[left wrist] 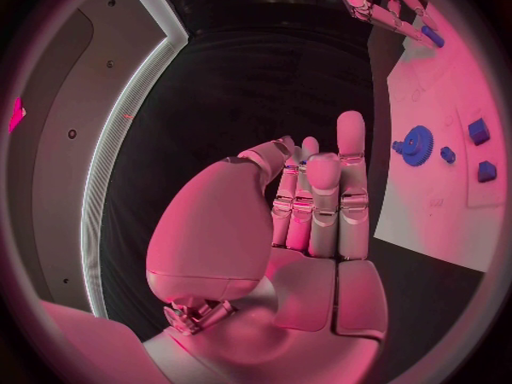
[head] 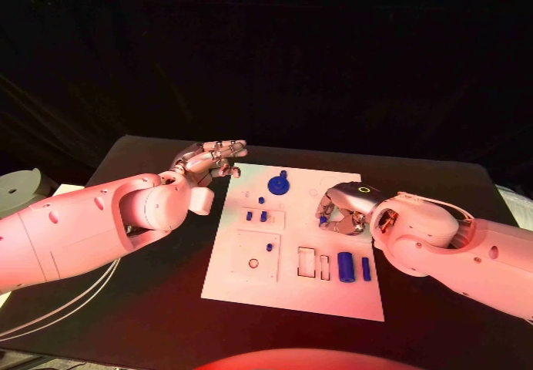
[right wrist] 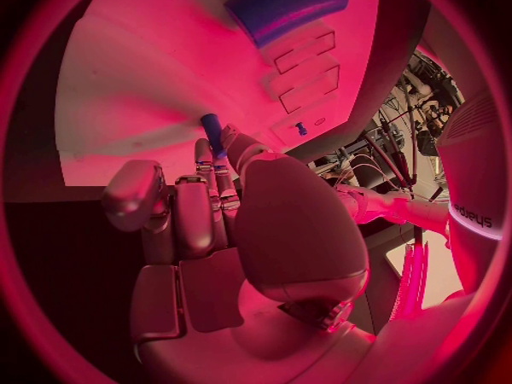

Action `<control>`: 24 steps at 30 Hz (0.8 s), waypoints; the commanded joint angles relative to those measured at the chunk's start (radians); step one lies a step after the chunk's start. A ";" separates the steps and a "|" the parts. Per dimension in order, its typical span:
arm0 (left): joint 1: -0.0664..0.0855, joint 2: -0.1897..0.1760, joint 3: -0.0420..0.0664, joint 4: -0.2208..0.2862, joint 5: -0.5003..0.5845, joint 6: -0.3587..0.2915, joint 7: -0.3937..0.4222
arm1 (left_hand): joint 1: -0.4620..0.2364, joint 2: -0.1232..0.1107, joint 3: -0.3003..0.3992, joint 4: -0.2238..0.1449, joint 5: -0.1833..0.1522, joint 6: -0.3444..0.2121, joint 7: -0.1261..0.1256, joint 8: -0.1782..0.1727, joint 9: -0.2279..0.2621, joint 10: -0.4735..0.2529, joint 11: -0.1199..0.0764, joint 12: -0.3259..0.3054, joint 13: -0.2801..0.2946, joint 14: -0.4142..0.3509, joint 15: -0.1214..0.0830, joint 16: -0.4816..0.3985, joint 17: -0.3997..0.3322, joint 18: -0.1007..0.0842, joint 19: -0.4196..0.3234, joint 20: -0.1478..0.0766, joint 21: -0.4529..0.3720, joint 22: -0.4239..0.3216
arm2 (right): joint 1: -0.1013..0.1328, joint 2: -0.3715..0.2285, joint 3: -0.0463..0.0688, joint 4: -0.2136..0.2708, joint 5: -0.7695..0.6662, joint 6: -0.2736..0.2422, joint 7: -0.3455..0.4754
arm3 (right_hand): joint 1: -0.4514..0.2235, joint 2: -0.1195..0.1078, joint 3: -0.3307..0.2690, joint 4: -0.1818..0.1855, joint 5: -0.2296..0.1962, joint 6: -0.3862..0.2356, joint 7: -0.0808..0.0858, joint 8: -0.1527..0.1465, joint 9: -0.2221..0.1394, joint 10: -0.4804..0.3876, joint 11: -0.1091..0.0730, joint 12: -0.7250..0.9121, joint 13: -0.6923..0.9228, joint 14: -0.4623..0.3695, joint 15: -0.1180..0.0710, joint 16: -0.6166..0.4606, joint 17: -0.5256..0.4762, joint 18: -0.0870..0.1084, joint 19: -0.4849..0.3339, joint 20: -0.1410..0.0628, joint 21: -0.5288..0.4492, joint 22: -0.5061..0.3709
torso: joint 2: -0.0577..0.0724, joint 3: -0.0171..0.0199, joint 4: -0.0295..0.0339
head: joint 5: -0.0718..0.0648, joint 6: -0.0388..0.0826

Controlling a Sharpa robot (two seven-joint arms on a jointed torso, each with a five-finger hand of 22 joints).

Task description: Assemble the parts on the task board

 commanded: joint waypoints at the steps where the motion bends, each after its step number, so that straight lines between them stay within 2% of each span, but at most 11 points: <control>1: 0.000 0.001 0.001 0.002 -0.004 0.019 0.001 | -0.002 0.003 -0.003 -0.004 0.000 -0.004 0.005 0.000 -0.001 -0.007 0.002 0.004 0.001 -0.005 0.000 -0.003 -0.001 0.010 0.006 0.000 -0.002 -0.002 | -0.001 0.004 0.000 0.000 -0.003 0.006 0.000 | -0.002 -0.015 0.005 0.003 -0.003 -0.010 0.006 -0.008 -0.003 -0.005 0.012 -0.008 -0.002 0.046 0.003 0.002 -0.003 0.005 0.004 0.000 0.000 -0.003 | 0.000 -0.0001 0.0001 | 0.000 0.000; 3: 0.000 0.001 0.001 0.002 -0.004 0.019 0.001 | -0.002 0.003 -0.003 -0.004 0.000 -0.004 0.005 0.000 -0.001 -0.007 0.002 0.004 0.001 -0.005 0.000 -0.003 -0.001 0.010 0.006 0.000 -0.002 -0.002 | -0.001 0.004 0.000 -0.001 -0.003 0.005 -0.001 | -0.003 -0.018 0.005 0.003 -0.003 -0.014 0.008 -0.011 -0.004 -0.008 0.014 -0.012 -0.001 0.046 0.004 0.002 -0.003 0.005 0.003 0.001 -0.001 -0.003 | 0.000 0.0000 -0.0002 | 0.000 0.000; 6: 0.000 0.001 0.001 0.002 -0.004 0.020 0.000 | -0.002 0.003 -0.003 -0.004 0.000 -0.004 0.005 0.000 -0.001 -0.007 0.002 0.004 0.001 -0.005 0.000 -0.003 -0.001 0.010 0.006 0.000 -0.002 -0.002 | -0.001 0.005 0.000 0.000 -0.003 0.003 0.000 | 0.005 -0.010 0.016 0.003 -0.003 -0.006 0.007 -0.008 -0.002 0.001 0.013 -0.011 0.001 0.046 0.005 0.003 -0.002 0.005 0.003 0.003 0.000 -0.002 | 0.000 -0.0001 0.0006 | 0.000 0.000; 12: 0.000 0.001 0.001 0.002 -0.004 0.021 0.000 | -0.002 0.003 -0.003 -0.004 0.000 -0.004 0.005 0.000 -0.001 -0.007 0.002 0.004 0.001 -0.005 0.000 -0.003 -0.001 0.010 0.006 0.000 -0.002 -0.002 | -0.002 0.005 0.000 0.002 -0.013 -0.025 0.003 | 0.067 0.039 0.081 -0.035 -0.002 0.072 -0.014 0.029 0.017 0.088 -0.015 0.015 0.012 0.050 -0.018 0.023 0.018 0.000 0.017 -0.012 0.030 0.038 | 0.000 0.0000 0.0003 | 0.000 0.000; 15: 0.000 0.001 0.001 0.002 -0.004 0.021 0.000 | -0.002 0.003 -0.003 -0.004 0.000 -0.004 0.005 0.000 -0.001 -0.007 0.002 0.004 0.001 -0.005 0.000 -0.003 -0.001 0.010 0.006 0.000 -0.002 -0.002 | -0.003 0.005 0.000 0.004 -0.024 -0.046 0.004 | 0.085 0.050 0.108 -0.055 -0.003 0.085 -0.015 0.036 0.022 0.116 -0.021 0.021 0.015 0.052 -0.024 0.031 0.026 -0.003 0.023 -0.019 0.044 0.056 | 0.000 0.0005 0.0000 | 0.000 -0.001; 18: 0.000 0.000 0.001 0.002 -0.004 0.022 0.000 | -0.001 0.004 -0.002 -0.005 0.000 -0.004 0.005 0.000 -0.001 -0.007 0.002 0.005 0.001 -0.004 0.000 -0.003 -0.001 0.011 0.006 0.000 -0.002 -0.002 | -0.003 0.003 0.000 0.007 -0.030 -0.061 0.005 | 0.082 0.046 0.138 -0.068 -0.004 0.089 -0.015 0.037 0.028 0.129 -0.022 0.014 0.014 0.052 -0.026 0.035 0.029 -0.006 0.025 -0.024 0.051 0.065 | 0.000 0.0007 -0.0001 | 0.000 0.000; 24: 0.000 0.000 0.001 0.002 -0.004 0.021 0.000 | -0.001 0.004 -0.002 -0.005 0.000 -0.004 0.005 0.000 -0.001 -0.007 0.002 0.005 0.001 -0.004 0.000 -0.003 -0.001 0.011 0.006 0.000 -0.002 -0.002 | -0.003 -0.002 0.000 0.018 -0.034 -0.082 0.009 | 0.076 0.040 0.152 -0.074 -0.003 0.089 -0.014 0.037 0.031 0.134 -0.022 0.009 0.014 0.052 -0.026 0.037 0.030 -0.006 0.025 -0.024 0.052 0.066 | -0.001 0.0004 0.0000 | 0.000 0.000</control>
